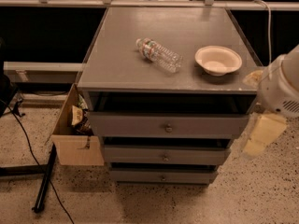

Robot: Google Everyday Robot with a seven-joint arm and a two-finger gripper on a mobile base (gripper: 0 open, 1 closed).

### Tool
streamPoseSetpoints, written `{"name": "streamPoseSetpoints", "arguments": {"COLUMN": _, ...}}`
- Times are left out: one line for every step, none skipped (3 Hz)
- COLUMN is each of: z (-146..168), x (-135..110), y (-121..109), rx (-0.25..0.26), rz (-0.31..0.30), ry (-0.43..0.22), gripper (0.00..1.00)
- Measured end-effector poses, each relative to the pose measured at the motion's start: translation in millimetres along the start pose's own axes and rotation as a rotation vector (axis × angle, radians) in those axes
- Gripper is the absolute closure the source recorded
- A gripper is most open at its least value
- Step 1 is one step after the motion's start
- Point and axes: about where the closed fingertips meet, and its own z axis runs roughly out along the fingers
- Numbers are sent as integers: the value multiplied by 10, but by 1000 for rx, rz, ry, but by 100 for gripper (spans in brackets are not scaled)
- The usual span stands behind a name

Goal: Open bottom drawer

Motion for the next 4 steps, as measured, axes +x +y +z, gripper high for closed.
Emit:
{"name": "streamPoseSetpoints", "arguments": {"z": 516, "x": 69, "y": 156, "rx": -23, "rz": 3, "ry": -20, "gripper": 0}}
{"name": "streamPoseSetpoints", "arguments": {"z": 516, "x": 69, "y": 156, "rx": -23, "rz": 3, "ry": -20, "gripper": 0}}
{"name": "streamPoseSetpoints", "arguments": {"z": 673, "x": 160, "y": 169, "rx": -20, "rz": -2, "ry": 4, "gripper": 0}}
{"name": "streamPoseSetpoints", "arguments": {"z": 1191, "x": 420, "y": 244, "rx": -18, "rz": -5, "ry": 9, "gripper": 0}}
